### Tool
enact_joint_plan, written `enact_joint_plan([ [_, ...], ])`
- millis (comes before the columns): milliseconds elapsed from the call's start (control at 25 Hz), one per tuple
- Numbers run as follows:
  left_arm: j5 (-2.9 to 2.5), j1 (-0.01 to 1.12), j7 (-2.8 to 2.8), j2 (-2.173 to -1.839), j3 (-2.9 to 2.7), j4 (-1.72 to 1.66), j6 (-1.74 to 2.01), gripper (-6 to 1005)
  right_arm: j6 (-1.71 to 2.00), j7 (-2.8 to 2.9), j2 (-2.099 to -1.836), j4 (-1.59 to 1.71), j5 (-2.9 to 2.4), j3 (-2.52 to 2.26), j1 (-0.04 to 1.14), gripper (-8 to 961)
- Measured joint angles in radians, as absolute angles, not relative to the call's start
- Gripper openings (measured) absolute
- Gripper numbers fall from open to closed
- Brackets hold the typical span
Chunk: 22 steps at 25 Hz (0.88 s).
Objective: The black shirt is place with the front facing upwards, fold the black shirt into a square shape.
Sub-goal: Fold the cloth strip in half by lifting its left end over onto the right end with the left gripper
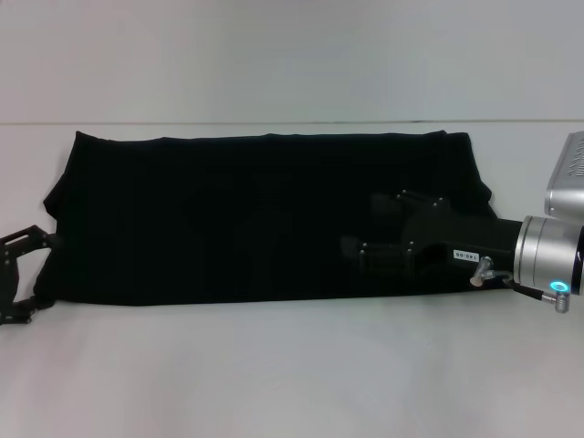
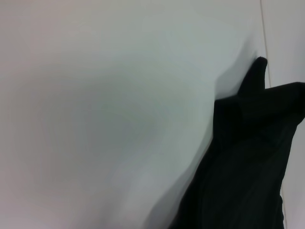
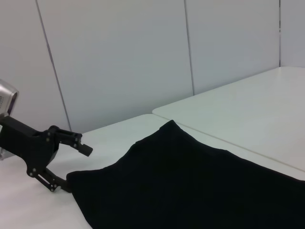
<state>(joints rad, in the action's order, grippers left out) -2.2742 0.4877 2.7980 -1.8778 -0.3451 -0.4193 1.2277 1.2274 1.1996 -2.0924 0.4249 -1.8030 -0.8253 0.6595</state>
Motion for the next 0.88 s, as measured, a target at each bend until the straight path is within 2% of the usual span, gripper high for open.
enact_joint_plan([
  [480, -2.28, 0.514, 2.784, -1.875, -0.36, -0.418, 1.213, 951, 1.234, 1.199, -2.092, 0.425, -1.799, -0.825, 0.66, 949],
  [680, -2.281, 0.522, 2.762, -1.871, -0.375, -0.421, 1.212, 861, 1.245, 1.197, -2.092, 0.425, -1.797, -0.825, 0.657, 949],
  [800, -2.281, 0.523, 2.762, -1.873, -0.389, -0.421, 1.204, 644, 1.248, 1.195, -2.092, 0.425, -1.796, -0.825, 0.655, 949],
  [880, -2.281, 0.523, 2.762, -1.875, -0.393, -0.421, 1.201, 562, 1.249, 1.195, -2.092, 0.425, -1.796, -0.825, 0.655, 949],
])
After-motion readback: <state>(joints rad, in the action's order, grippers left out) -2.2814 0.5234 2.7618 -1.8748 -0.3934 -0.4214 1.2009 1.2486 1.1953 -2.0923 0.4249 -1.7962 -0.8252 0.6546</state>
